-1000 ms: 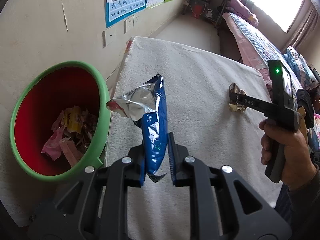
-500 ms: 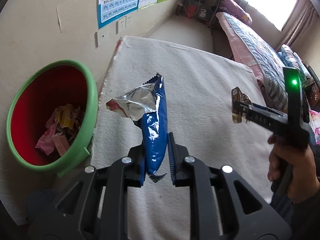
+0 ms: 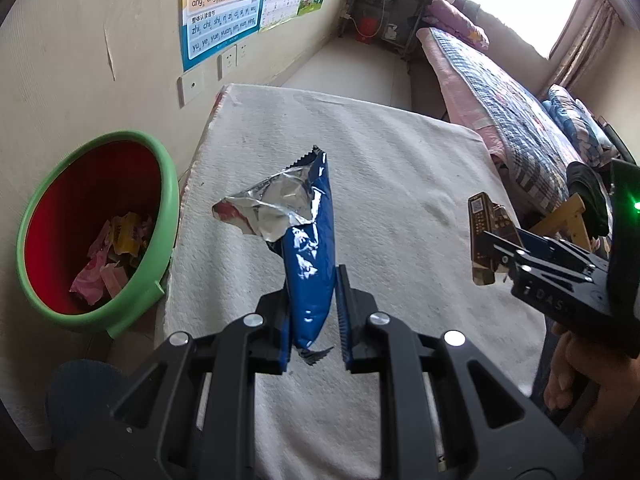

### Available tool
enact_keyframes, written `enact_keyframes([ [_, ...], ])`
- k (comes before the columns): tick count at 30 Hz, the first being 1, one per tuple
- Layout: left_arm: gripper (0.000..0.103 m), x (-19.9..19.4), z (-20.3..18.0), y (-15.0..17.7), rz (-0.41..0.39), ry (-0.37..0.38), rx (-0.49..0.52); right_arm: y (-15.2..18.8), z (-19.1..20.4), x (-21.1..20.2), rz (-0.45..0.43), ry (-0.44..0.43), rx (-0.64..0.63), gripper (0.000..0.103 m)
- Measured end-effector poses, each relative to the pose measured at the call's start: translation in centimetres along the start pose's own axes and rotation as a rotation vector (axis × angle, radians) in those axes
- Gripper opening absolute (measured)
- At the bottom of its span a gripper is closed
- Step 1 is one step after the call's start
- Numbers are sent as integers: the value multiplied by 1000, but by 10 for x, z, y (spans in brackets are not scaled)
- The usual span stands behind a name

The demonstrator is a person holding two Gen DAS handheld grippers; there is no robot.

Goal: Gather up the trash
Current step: 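Carry the blue wrapper and brown wrapper over the red bucket and release both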

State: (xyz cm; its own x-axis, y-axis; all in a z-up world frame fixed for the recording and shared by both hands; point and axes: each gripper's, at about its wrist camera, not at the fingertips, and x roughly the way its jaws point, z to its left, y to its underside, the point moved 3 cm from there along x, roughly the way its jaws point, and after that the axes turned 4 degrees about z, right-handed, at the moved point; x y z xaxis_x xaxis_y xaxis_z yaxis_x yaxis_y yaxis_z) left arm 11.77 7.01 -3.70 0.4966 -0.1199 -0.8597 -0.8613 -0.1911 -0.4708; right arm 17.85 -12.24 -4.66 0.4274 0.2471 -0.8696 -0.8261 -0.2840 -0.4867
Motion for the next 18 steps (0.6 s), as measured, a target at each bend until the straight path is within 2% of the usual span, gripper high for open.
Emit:
enact_keyframes([
  [9, 17, -10, 2, 3, -23, -3, -9, 5, 9, -22, -32, -20, -17, 50],
  [18, 17, -35, 46, -6, -83, -55, -80, -13, 43, -28, -69, -72, -72, 50],
])
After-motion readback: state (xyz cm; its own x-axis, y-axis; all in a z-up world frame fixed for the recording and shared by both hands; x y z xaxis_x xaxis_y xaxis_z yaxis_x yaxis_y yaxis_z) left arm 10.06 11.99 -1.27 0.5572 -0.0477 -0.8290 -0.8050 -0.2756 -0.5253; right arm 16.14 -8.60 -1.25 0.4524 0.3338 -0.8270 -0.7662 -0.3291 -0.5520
